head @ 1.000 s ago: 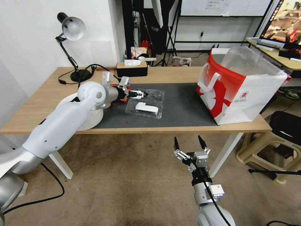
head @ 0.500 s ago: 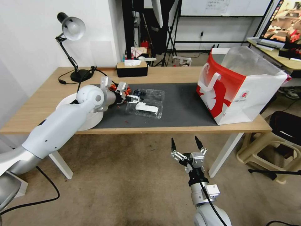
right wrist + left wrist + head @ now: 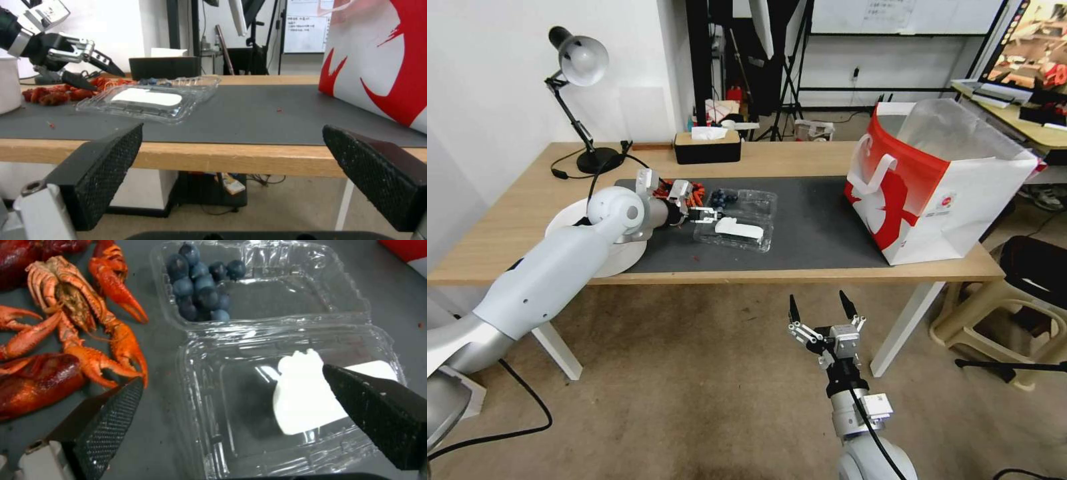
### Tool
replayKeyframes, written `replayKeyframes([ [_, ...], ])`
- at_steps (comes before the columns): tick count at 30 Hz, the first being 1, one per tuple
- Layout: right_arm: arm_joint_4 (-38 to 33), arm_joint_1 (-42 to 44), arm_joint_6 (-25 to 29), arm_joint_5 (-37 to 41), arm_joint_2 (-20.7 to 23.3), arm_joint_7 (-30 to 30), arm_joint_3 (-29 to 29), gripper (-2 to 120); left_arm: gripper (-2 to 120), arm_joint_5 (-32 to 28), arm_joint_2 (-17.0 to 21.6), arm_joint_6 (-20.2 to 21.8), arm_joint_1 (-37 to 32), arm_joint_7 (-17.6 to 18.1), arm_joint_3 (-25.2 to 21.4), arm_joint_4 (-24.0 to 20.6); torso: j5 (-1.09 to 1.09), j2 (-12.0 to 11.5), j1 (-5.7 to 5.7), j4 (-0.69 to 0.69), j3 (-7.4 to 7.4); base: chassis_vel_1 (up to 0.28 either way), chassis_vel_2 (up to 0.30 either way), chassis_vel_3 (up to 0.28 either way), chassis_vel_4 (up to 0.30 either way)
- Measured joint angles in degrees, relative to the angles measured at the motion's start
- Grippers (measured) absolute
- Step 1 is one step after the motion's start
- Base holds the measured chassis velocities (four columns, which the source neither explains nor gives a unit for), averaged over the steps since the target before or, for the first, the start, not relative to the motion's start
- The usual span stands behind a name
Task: Close the takeout container lid, then place the container into the takeout bag.
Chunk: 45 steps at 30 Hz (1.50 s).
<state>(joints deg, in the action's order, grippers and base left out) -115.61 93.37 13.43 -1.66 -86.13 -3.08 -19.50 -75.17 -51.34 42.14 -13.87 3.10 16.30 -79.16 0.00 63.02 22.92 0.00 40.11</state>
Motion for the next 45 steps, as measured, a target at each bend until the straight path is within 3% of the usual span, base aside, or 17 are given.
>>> replayKeyframes([
  [25, 0.20, 0.16, 0.21, -0.07, 0.20, 0.08, 0.03, 100, 100, -0.68, -0.80, -0.02, -2.40, -1.05, -1.59, 0.74, 0.00, 0.00, 0.00, -0.01, 0.00, 0.000, 0.000, 0.000, 0.000],
  [45, 1.05, 0.14, 0.24, -0.81, 0.06, -0.20, 0.52, 100, 100, -2.04, 0.36, -0.01, -3.49, -4.54, -1.57, -1.07, 0.00, 0.00, 0.00, 0.00, 0.00, 0.000, 0.000, 0.000, 0.000],
])
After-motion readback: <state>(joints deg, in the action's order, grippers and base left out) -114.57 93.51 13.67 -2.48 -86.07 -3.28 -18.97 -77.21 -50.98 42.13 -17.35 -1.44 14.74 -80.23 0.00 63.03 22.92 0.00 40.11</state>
